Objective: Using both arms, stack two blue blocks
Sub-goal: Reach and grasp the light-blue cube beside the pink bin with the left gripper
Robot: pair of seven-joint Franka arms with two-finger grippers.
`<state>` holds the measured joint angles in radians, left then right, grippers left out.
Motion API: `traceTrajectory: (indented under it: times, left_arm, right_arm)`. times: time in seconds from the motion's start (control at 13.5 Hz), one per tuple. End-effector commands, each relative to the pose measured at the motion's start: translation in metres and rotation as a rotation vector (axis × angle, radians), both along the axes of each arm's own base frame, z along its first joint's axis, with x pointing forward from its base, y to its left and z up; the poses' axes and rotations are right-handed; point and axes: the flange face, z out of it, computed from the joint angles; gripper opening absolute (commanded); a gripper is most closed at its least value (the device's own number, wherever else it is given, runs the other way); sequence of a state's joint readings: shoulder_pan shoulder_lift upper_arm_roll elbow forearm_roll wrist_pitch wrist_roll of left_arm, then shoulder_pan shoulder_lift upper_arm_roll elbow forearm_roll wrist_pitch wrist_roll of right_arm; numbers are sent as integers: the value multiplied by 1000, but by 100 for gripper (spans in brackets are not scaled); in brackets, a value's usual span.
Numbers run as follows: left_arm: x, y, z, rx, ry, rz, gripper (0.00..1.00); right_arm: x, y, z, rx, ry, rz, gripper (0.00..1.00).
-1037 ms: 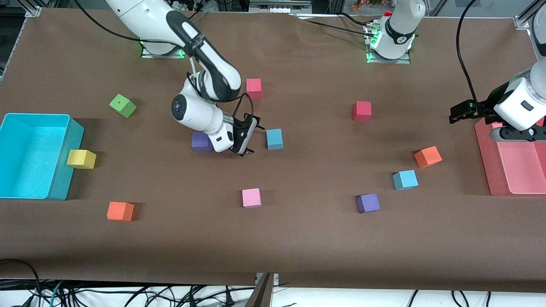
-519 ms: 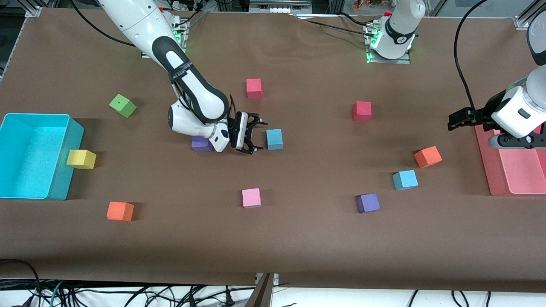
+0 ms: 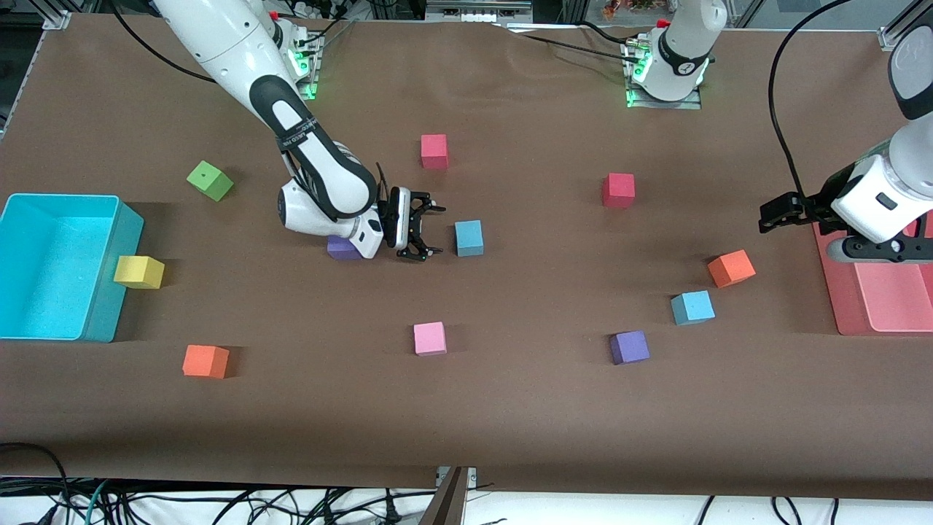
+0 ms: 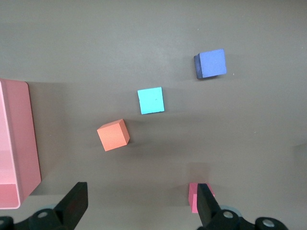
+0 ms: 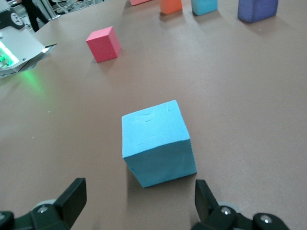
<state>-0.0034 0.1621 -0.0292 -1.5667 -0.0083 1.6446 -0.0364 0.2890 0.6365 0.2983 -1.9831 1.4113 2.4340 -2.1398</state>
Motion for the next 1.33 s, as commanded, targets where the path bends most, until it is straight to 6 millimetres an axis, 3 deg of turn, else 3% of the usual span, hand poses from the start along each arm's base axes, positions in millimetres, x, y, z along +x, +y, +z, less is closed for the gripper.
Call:
traceTrajectory:
  times: [0.0,0.3,0.67,0.89,1.04,1.11,1.26]
  left_arm:
    - [12,-5,-30,-9,26,-6,100]
    - [27,-17,-100,3,133,-27,100]
    - [33,-27,-163,11,180,-28,99]
    - [29,-25,-229,12,104,19,99]
    - [14,-24,-278,6,13,21,99]
    - [7,-22,-291,4,-11,32,99]
    - [7,-14,-293,8,-22,46,98]
  right_arm:
    - [-4,-2,2,29,-17,13,100]
    - [-3,-3,-6,29,-5,7,100]
    - [-3,-5,-7,28,-5,6,100]
    - [-2,-7,-7,29,-6,4,100]
    - [-3,-7,-7,29,-4,5,100]
    - [-3,-6,-7,31,-3,6,100]
    - [-3,-7,-7,30,-3,4,100]
